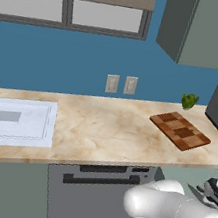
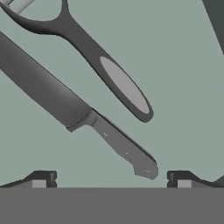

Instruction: Open the drawer on the right and place the cutting tools on the cutting board.

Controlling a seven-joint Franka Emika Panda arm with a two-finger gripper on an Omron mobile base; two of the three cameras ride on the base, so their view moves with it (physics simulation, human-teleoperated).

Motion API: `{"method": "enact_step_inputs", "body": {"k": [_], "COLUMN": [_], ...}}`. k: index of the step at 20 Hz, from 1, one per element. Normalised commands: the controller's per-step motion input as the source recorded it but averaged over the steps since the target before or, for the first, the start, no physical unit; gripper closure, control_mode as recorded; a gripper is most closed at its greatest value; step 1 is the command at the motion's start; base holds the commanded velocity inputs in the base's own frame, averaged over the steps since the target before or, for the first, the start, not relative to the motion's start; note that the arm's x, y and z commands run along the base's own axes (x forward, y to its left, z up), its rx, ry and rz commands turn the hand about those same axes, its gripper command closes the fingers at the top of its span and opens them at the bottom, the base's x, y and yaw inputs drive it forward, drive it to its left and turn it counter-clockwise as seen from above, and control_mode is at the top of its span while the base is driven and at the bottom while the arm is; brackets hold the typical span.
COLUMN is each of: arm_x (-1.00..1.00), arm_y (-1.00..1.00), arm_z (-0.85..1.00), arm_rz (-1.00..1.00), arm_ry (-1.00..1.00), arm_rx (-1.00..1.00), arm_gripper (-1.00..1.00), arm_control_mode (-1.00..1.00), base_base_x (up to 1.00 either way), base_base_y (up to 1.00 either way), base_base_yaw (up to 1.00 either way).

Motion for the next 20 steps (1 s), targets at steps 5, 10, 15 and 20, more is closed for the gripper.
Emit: {"method": "enact_step_inputs", "body": {"k": [5,10,15,20], "arm_x": [0.03,0.0,0.0,-0.03], "arm_y": [-0.13,-0.24,-0.14,-0.1], "arm_z": [-0.23,-0.23,-0.25,-0.22], "arm_rz": [0.06,0.04,0.04,0.04], "arm_ry": [0.0,0.0,0.0,0.0], "arm_rx": [0.0,0.0,0.0,0.0], "arm_gripper": [-1.0,-1.0,-1.0,-1.0], "arm_control_mode": [-1.0,-1.0,-1.0,-1.0], "base_base_x": [0.0,0.0,0.0,0.0], "base_base_y": [0.0,0.0,0.0,0.0], "base_base_yaw": [0.0,0.0,0.0,0.0]}}
